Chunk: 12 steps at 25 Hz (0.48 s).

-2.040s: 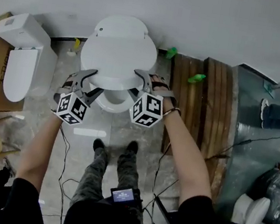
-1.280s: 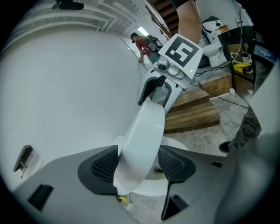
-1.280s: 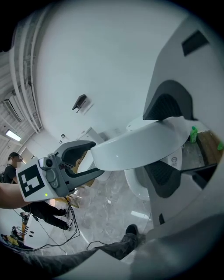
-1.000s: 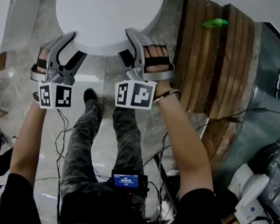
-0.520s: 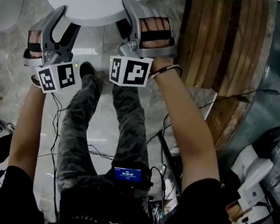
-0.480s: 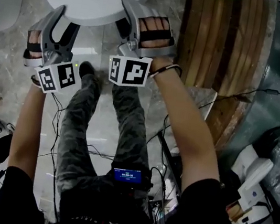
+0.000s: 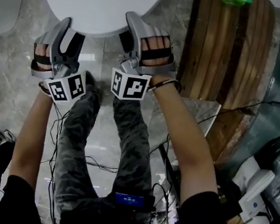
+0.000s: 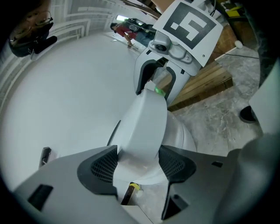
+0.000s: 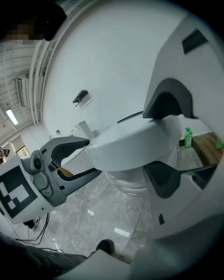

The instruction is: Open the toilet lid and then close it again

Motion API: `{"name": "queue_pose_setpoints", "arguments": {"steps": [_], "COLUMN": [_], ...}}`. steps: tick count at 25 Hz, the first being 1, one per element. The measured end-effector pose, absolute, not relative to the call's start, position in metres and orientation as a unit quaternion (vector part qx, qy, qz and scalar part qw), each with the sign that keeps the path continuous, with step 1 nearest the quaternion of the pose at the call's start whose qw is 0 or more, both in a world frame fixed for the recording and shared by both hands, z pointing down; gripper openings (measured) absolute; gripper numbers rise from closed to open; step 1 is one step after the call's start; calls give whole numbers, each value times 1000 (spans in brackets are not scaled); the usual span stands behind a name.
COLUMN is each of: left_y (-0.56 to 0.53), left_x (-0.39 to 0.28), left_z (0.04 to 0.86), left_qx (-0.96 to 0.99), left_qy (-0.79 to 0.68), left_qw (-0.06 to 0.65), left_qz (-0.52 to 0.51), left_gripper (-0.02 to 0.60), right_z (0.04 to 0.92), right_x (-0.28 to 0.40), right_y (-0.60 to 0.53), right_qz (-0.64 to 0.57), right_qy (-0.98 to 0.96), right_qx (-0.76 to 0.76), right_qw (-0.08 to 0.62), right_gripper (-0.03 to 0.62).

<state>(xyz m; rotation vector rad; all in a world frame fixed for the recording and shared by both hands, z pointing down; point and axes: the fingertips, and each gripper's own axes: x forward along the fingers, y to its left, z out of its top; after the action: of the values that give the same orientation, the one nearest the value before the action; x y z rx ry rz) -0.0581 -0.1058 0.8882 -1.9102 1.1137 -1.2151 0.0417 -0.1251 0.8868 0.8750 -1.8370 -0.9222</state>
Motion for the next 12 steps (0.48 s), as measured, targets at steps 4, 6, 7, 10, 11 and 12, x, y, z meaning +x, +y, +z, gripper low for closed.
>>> {"name": "queue_pose_setpoints", "arguments": {"steps": [4, 6, 7, 10, 11, 12], "left_y": [-108, -108, -108, -108, -108, -109], "left_x": [-59, -59, -58, -59, -59, -59], "left_z": [916, 931, 937, 945, 944, 944], "left_qx": [-710, -709, -711, -717, -717, -717], "left_qy": [428, 430, 431, 439, 441, 443], "left_qw": [316, 316, 315, 317, 320, 322], "left_qz": [-461, -461, -459, -439, -434, -431], "left_gripper": [281, 282, 284, 290, 290, 290], "right_z": [914, 929, 935, 942, 942, 941], "right_x": [41, 41, 41, 39, 39, 39], "right_y": [-126, -126, -126, -125, -126, -126], "right_qz": [-380, -381, -380, -385, -387, -389], "right_qy": [-732, -731, -732, -736, -737, -738], "right_qx": [358, 360, 361, 364, 365, 365], "right_qw": [437, 437, 436, 421, 416, 414], "right_gripper": [290, 293, 295, 296, 296, 296]}}
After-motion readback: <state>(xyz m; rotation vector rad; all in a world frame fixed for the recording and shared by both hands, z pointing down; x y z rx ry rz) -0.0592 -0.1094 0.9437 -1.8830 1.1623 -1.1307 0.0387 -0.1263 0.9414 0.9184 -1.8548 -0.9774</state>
